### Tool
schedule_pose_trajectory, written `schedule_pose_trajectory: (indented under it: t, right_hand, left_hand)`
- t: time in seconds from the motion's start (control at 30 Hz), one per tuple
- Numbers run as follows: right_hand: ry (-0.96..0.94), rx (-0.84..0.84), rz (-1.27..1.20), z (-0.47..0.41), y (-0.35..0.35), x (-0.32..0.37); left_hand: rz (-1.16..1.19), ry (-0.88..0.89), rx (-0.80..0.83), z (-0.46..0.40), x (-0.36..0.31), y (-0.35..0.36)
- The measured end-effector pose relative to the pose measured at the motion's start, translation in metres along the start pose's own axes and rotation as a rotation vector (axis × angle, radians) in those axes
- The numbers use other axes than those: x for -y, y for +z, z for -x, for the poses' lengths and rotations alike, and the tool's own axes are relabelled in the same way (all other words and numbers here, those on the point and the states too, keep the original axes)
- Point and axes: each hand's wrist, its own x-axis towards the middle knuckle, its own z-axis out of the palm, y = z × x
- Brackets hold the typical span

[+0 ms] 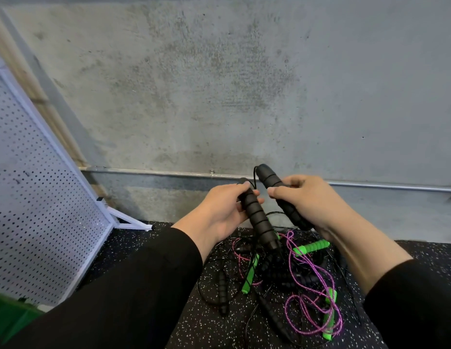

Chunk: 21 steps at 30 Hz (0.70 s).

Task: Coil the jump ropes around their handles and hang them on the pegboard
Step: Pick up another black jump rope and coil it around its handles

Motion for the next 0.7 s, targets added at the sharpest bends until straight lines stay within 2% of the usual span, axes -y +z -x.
schedule_pose_trajectory:
  t: [0.13, 0.3, 0.53, 0.7]
  right_hand:
    - [-0.020, 0.055, -0.046, 0.009, 0.012, -0.004]
    - [0.126, 0.218, -0.225, 0.020, 0.020, -0.005]
    - [0.120, 0.230, -0.235, 0.022, 0.012, -0.001]
    - [0.053, 0.303, -0.242, 0.026, 0.011, 0.005]
  left_hand:
    - [0.162, 0.055, 0.001, -0.003, 0.001, 0.004]
    - [0.185, 0.121, -0.008, -0.003, 0.001, 0.010]
    - [0.180, 0.142, 0.025, 0.000, 0.004, 0.015]
    - [0.158, 0.041, 0.100, 0.005, -0.003, 0.014]
